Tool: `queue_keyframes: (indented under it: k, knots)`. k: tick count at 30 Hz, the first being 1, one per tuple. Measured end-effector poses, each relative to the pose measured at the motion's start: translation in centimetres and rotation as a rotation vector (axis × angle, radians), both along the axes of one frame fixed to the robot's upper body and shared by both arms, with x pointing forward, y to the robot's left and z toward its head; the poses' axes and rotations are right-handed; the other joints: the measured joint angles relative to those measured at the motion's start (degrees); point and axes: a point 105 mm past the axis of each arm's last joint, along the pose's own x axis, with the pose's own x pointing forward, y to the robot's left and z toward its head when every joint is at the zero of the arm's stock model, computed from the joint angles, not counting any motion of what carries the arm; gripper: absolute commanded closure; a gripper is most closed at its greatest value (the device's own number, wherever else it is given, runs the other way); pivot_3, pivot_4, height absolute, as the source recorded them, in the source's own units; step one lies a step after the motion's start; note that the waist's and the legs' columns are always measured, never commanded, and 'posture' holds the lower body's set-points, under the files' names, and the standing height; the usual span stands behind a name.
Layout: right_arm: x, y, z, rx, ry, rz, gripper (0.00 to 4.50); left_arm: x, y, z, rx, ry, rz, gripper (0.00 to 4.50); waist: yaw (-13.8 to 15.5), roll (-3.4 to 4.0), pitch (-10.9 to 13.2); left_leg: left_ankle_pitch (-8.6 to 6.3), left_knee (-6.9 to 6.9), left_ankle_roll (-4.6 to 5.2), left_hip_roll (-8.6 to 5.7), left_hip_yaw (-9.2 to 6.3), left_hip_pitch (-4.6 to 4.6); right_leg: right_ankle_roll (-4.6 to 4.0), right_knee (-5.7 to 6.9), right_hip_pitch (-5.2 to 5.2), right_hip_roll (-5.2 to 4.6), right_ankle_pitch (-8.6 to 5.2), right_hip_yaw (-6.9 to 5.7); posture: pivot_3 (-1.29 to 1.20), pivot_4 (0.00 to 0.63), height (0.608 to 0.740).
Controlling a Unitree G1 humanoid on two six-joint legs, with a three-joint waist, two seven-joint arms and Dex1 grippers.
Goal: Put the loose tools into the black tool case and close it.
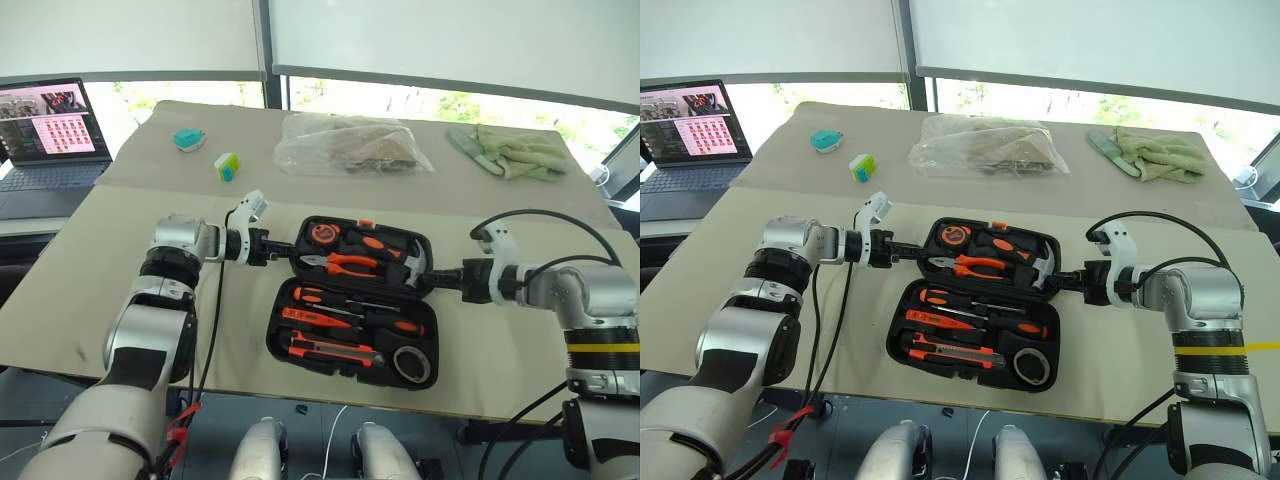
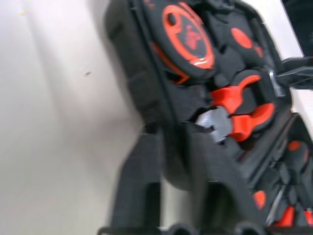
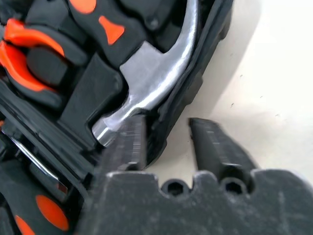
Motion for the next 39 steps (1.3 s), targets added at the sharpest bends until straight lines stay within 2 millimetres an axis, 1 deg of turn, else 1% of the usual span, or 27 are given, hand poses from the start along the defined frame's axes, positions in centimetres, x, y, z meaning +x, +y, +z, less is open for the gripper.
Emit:
queue_keyframes:
  k: [1, 2, 6, 9, 11, 14, 17, 19, 22, 25, 27, 30, 35, 37, 38, 39]
  knots:
    - [0.0, 0.0, 0.1, -0.001, -0.005, 0.001, 4.41, 0.0, 0.0, 0.0, 0.001, -0.003, -0.001, 4.50, 0.0, 0.00, 0.0, 0.00, 0.00, 0.00, 0.00, -0.01, 0.01, 0.00, 0.01, 0.00, 0.00, 0.00, 0.00, 0.00, 0.150, 0.740]
    - [0.0, 0.0, 0.2, 0.000, -0.008, 0.002, 4.47, 0.0, 0.1, 0.0, 0.000, -0.005, -0.003, 4.50, 0.0, 0.00, 0.0, 0.00, 0.02, 0.00, 0.00, -0.01, 0.03, 0.00, 0.02, 0.03, 0.01, 0.00, 0.00, 0.00, 0.150, 0.740]
    - [-0.1, 0.0, 0.2, 0.003, -0.016, -0.001, 4.47, -0.1, 0.0, 0.0, -0.006, -0.009, -0.012, 4.50, 0.0, 0.00, 0.0, 0.01, 0.02, -0.01, 0.00, -0.02, 0.02, 0.00, 0.02, 0.03, 0.00, 0.00, 0.00, 0.00, 0.150, 0.740]
    - [-0.3, 0.1, 0.5, 0.009, -0.057, 0.003, 4.47, -0.5, 0.1, 0.2, -0.028, -0.065, -0.035, 4.50, 0.0, 0.00, 0.0, 0.01, -0.01, -0.02, 0.01, -0.05, -0.04, 0.00, 0.00, -0.04, -0.01, 0.00, 0.01, 0.00, 0.150, 0.740]
    - [-0.2, 0.1, 0.9, 0.003, -0.107, -0.003, 4.47, -0.7, 0.3, 0.4, -0.041, -0.146, -0.045, 4.50, 0.0, 0.00, 0.0, 0.01, -0.01, -0.02, 0.01, -0.15, -0.12, 0.00, 0.04, -0.15, -0.02, 0.00, 0.03, 0.00, 0.150, 0.740]
    - [0.1, -0.1, 2.0, -0.028, -0.239, -0.021, 4.47, -1.1, 0.1, 1.4, -0.023, -0.357, -0.062, 4.50, 0.1, 0.00, 0.0, 0.08, 0.09, -0.11, 0.00, -0.28, -0.67, 0.00, 0.30, -0.79, -0.05, 0.02, 0.09, 0.00, 0.150, 0.740]
    - [-0.1, -0.3, 2.5, -0.087, -0.344, -0.024, 4.47, -1.7, -0.2, 1.9, -0.011, -0.493, -0.071, 4.50, 0.4, 0.01, 0.0, 0.09, 0.10, -0.13, -0.02, -0.29, -0.70, 0.00, 0.31, -0.81, -0.06, 0.03, 0.09, 0.00, 0.150, 0.740]
    - [-0.3, -0.4, 2.6, -0.123, -0.403, -0.023, 4.47, -1.9, -0.4, 2.0, -0.001, -0.566, -0.063, 4.50, 0.6, 0.01, 0.0, 0.09, 0.10, -0.13, -0.03, -0.27, -0.70, 0.01, 0.28, -0.81, -0.06, 0.03, 0.09, 0.00, 0.150, 0.740]
    - [-1.1, -0.2, 2.4, -0.176, -0.518, -0.024, 4.47, -1.9, -0.6, 1.6, 0.054, -0.729, -0.002, 4.50, 0.9, 0.01, 0.0, 0.09, 0.09, -0.12, -0.03, -0.28, -0.68, 0.01, 0.26, -0.78, -0.06, 0.03, 0.09, 0.00, 0.150, 0.740]
    - [-1.9, 0.1, 2.1, -0.279, -0.660, -0.008, 4.47, -2.0, -0.7, 1.4, 0.132, -0.894, 0.042, 4.50, 0.9, 0.01, 0.0, 0.10, 0.11, -0.13, -0.03, -0.18, -0.64, 0.00, 0.29, -0.75, -0.05, 0.04, 0.09, 0.00, 0.150, 0.740]
    - [-2.5, 0.3, 1.9, -0.339, -0.748, 0.008, 4.47, -2.5, -0.6, 1.4, 0.168, -0.982, 0.050, 4.50, 0.8, 0.01, 0.0, 0.09, 0.09, -0.14, -0.03, -0.16, -0.60, 0.00, 0.29, -0.74, -0.04, 0.04, 0.10, 0.00, 0.150, 0.740]
    - [-3.6, 0.7, 1.6, -0.452, -0.883, 0.050, 4.47, -3.3, -0.3, 1.1, 0.205, -1.062, 0.077, 4.50, 0.7, 0.01, 0.0, 0.11, 0.10, -0.15, -0.02, -0.12, -0.53, -0.01, 0.31, -0.67, -0.04, 0.04, 0.10, 0.00, 0.150, 0.740]
    - [-5.3, 1.5, 0.9, -0.573, -1.028, 0.127, 4.47, -4.3, 0.7, 0.5, 0.265, -1.140, 0.100, 4.50, 0.2, 0.02, 0.0, 0.12, 0.02, -0.18, 0.03, 0.06, -0.06, -0.03, 0.31, -0.31, 0.00, 0.05, 0.12, 0.00, 0.150, 0.740]
    - [-6.1, 1.7, 0.4, -0.637, -1.084, 0.191, 4.50, -4.9, 1.1, 0.1, 0.276, -1.147, 0.105, 3.78, -0.1, 0.02, 0.0, 0.11, -0.07, -0.18, 0.05, 0.13, 0.34, -0.04, 0.20, 0.11, 0.00, 0.03, 0.13, 0.00, 0.150, 0.740]
    - [-6.7, 1.8, 0.1, -0.665, -1.106, 0.227, 4.50, -5.3, 1.4, -0.1, 0.283, -1.143, 0.112, 3.67, -0.2, 0.02, 0.0, 0.10, -0.13, -0.19, 0.06, 0.15, 0.47, -0.04, 0.15, 0.23, 0.00, 0.02, 0.12, 0.00, 0.150, 0.740]
    - [-7.1, 1.8, -0.1, -0.685, -1.123, 0.258, 4.12, -5.7, 1.8, -0.4, 0.293, -1.139, 0.116, 3.23, -0.2, 0.02, 0.0, 0.10, -0.18, -0.19, 0.09, 0.17, 0.60, -0.06, 0.11, 0.34, 0.00, 0.01, 0.12, 0.00, 0.150, 0.740]
